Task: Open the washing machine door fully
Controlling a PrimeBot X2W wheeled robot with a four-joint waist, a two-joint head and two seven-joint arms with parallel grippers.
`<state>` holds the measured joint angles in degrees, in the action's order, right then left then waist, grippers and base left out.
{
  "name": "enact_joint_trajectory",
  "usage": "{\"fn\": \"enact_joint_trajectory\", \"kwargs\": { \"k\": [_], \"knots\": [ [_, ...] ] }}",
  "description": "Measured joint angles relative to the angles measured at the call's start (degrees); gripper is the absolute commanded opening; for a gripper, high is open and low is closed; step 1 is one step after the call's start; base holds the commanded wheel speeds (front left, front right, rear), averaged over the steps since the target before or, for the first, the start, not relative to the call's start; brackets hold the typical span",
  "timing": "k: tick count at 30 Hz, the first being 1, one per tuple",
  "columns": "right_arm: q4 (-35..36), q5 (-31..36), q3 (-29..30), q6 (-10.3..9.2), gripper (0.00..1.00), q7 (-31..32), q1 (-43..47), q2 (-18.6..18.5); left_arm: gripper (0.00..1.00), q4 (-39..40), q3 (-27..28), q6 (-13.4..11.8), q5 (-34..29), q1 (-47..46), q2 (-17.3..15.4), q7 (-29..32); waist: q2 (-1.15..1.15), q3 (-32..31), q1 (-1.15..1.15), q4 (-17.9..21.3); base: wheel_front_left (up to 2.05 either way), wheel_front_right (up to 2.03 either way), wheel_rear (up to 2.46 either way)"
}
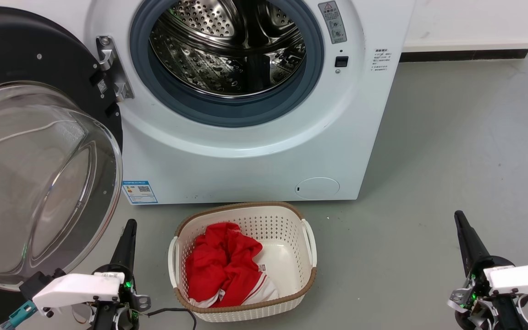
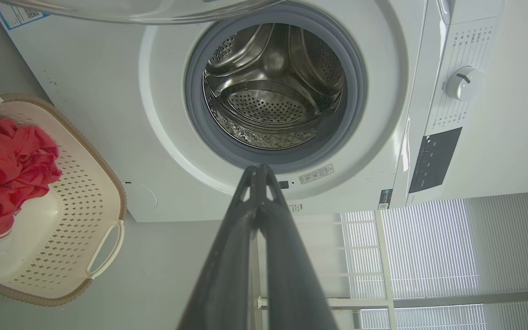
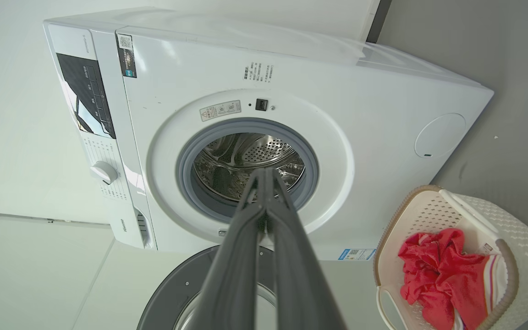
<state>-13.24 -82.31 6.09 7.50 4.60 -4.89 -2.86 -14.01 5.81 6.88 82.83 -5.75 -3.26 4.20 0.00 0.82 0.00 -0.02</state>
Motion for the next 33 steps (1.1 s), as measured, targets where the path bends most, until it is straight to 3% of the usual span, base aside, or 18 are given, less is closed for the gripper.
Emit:
{"fn": "enact_joint_trajectory", "kwargs": {
  "k": [23,33],
  "knots": [
    [-0.77,-9.73,0.40,-0.01,0.00,1.93,-0.98,-0.01,0.00,-0.04,0.67,0.52,9.31,-0.25,0.33,2.31,0.00,-0.64,0.00,0.02,0.00,0.00,0.00],
    [-0.80,-10.00,0.41,-0.01,0.00,1.93,-1.02,-0.01,0.00,-0.05,0.69,0.53,9.59,-0.26,0.35,2.37,0.00,-0.65,0.00,0.02,0.00,0.00,0.00]
  ]
}}
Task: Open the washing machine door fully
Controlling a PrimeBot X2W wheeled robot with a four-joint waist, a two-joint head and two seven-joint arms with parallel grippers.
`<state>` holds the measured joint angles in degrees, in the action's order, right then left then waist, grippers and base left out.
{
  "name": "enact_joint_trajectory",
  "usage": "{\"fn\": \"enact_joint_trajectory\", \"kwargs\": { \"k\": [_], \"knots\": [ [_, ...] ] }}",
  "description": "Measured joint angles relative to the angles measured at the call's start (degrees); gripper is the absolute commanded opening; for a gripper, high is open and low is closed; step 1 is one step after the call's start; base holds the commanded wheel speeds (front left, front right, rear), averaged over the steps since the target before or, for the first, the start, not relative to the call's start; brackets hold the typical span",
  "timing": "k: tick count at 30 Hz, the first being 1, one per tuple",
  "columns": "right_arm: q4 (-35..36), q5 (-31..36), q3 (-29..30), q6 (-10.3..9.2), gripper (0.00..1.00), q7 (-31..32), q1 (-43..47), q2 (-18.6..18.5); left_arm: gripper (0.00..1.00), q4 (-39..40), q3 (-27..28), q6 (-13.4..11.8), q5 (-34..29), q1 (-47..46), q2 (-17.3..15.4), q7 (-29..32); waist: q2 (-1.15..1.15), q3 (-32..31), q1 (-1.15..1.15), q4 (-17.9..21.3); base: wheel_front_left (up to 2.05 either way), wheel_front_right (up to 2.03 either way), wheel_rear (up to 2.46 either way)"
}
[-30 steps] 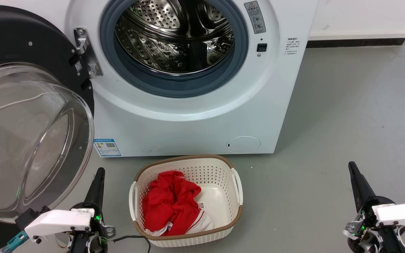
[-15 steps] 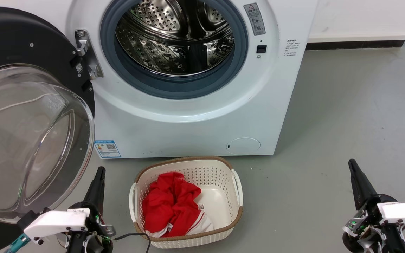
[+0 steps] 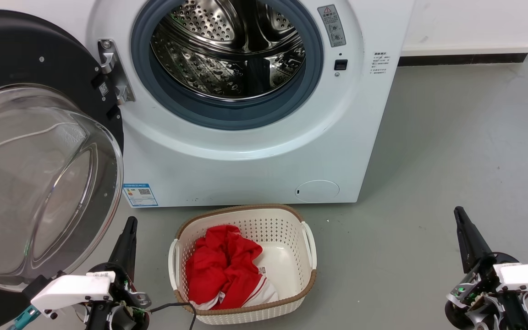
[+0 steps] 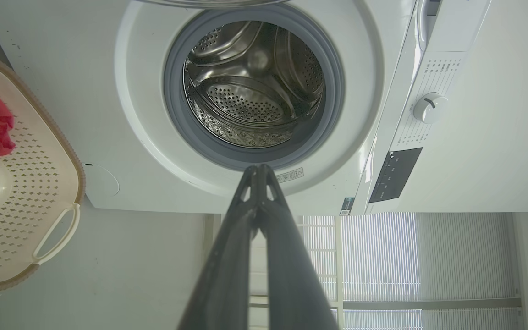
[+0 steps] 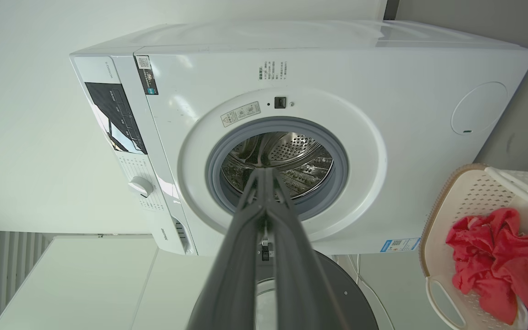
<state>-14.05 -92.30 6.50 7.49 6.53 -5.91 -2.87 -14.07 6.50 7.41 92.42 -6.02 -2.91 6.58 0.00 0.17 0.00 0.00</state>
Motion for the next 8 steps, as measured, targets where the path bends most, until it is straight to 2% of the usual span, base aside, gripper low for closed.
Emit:
{"fn": "enact_joint_trajectory", "kwargs": {
  "k": [8],
  "knots": [
    [0.00,0.00,0.00,0.00,0.00,0.01,0.00,0.00,0.00,0.00,0.00,0.00,0.00,-0.01,0.00,0.00,0.00,0.00,0.00,0.00,0.00,0.00,0.00]
  ]
}}
